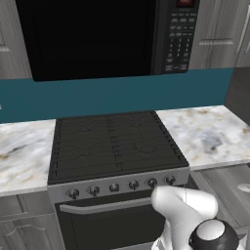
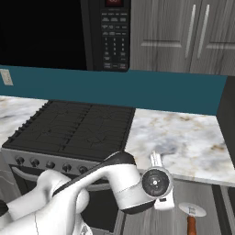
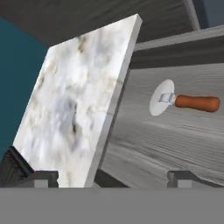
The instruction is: Take the pizza cutter from the drawer on the right and place it on the dining counter for cutting.
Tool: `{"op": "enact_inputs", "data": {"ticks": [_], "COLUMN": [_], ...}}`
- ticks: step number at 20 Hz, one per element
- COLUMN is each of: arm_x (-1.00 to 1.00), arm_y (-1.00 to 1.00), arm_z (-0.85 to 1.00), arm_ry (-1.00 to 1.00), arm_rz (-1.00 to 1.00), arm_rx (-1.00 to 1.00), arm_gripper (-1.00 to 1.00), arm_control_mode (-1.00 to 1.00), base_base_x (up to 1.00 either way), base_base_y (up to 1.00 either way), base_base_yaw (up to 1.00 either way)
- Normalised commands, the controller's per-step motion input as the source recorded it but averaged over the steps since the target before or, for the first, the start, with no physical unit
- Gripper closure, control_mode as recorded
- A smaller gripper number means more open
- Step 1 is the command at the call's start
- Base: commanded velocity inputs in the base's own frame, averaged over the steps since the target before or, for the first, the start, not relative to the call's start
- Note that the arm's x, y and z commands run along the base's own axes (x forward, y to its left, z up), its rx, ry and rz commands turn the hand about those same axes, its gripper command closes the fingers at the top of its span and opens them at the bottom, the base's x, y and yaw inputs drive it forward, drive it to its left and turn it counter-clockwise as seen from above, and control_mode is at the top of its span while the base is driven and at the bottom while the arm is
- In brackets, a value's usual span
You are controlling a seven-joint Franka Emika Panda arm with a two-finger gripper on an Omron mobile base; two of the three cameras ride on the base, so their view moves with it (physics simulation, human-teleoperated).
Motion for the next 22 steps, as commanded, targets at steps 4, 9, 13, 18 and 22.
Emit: {"op": "enact_inputs", "data": {"ticks": [4,9,13,18,22], "arm_x": [0.28,0.04,0.0,0.0,0.0], "arm_y": [-0.25,-0.27,-0.14,-0.13,-0.24], "arm_z": [-0.13,-0.13,-0.21,-0.33,-0.27], "arm_ry": [0.24,0.32,0.34,0.32,0.27], "arm_rz": [0.41,0.45,0.39,0.37,0.36], "arm_rx": [-0.18,-0.25,-0.31,-0.36,-0.26], "arm_gripper": [-1.0,-1.0,-1.0,-1.0,-1.0], "arm_control_mode": [-1.0,-1.0,-1.0,-1.0,-1.0], "base_base_x": [0.0,0.0,0.0,0.0,0.0], "base_base_y": [0.0,0.0,0.0,0.0,0.0], "base_base_yaw": [0.0,0.0,0.0,0.0,0.0]}}
